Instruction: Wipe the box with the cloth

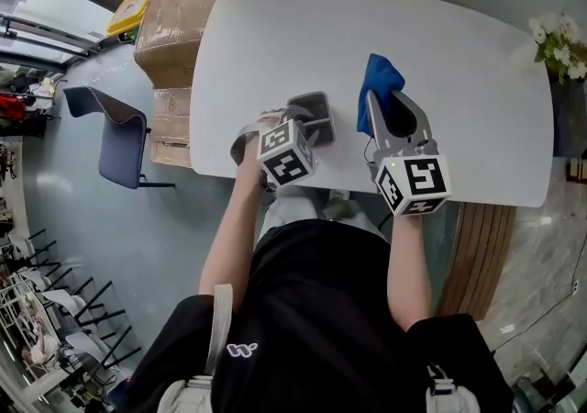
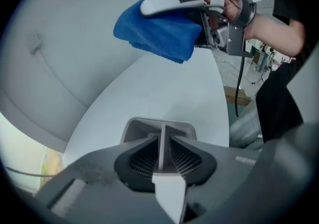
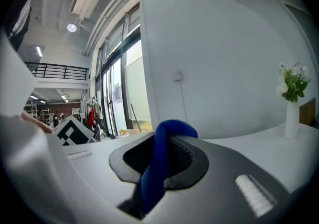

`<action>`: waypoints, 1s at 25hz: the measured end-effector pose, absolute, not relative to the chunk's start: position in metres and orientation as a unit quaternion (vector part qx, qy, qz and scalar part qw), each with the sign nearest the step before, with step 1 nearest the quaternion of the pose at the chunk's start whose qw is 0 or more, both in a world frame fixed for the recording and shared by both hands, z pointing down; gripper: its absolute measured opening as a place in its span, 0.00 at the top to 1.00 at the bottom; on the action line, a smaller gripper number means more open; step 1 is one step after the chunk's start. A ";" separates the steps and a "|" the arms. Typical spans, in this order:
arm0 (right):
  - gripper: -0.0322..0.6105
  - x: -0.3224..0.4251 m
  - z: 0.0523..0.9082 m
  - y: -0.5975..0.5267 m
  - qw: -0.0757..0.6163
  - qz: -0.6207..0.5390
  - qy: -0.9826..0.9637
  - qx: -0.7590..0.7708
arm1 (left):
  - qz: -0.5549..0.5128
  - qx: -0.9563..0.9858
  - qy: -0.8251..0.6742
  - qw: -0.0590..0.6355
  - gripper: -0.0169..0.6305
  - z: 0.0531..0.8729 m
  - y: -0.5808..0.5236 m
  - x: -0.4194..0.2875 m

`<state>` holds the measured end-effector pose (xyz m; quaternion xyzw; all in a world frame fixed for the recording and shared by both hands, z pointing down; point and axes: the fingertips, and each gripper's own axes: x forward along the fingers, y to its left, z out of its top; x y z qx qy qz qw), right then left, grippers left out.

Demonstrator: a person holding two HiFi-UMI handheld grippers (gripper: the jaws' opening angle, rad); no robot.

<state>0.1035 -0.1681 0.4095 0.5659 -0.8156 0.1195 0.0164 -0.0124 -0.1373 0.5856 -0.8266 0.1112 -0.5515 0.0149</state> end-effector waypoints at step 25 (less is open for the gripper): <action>0.87 0.113 0.425 -0.170 0.026 0.137 -0.810 0.570 | -0.678 -0.729 0.089 0.034 0.87 0.642 -0.145 -0.009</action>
